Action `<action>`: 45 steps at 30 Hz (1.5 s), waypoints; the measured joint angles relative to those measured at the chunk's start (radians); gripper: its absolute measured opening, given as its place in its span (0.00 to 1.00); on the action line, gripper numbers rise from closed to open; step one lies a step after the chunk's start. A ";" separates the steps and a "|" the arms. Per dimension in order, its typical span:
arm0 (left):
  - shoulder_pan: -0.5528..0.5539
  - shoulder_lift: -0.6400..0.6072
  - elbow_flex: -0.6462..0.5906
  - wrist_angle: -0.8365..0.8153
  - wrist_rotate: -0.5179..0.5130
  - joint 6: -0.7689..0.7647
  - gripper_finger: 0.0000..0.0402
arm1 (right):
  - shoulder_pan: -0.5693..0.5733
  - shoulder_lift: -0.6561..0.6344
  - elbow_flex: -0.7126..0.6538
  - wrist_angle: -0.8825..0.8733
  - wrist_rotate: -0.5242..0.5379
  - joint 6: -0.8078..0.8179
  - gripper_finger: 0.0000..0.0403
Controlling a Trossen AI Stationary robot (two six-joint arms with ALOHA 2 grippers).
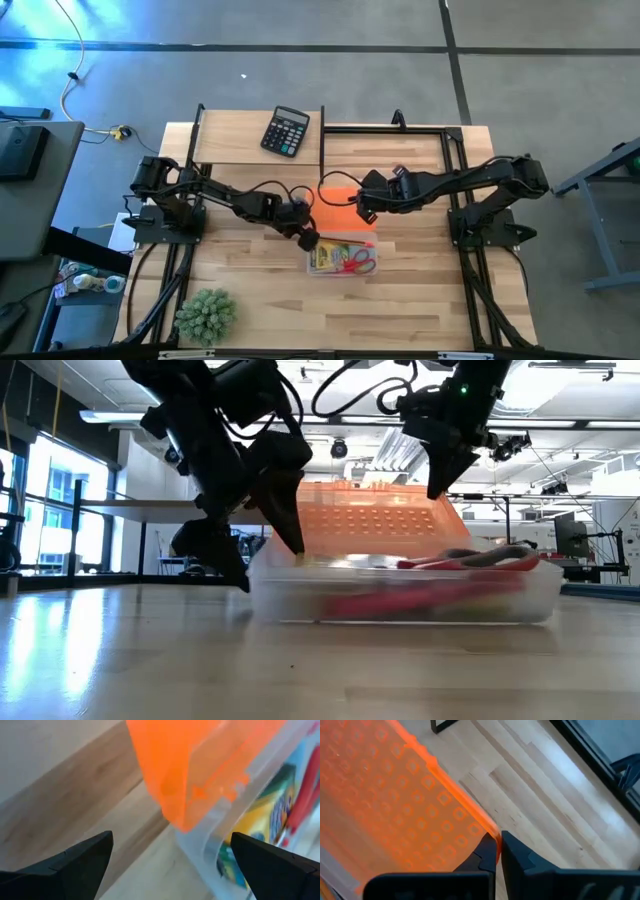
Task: Pack school essentials
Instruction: Close the supply box
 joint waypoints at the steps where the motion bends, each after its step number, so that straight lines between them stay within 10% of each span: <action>1: 0.000 -0.002 0.000 -0.001 0.009 0.006 0.98 | -0.002 0.000 0.000 -0.001 0.001 -0.005 0.00; 27: 0.125 -0.281 0.001 -0.113 -0.061 0.143 0.98 | -0.004 0.000 -0.001 -0.033 -0.037 0.068 0.00; 45: 0.256 -0.196 0.000 0.099 0.241 0.334 0.98 | -0.002 0.000 -0.002 -0.006 -0.041 0.061 0.00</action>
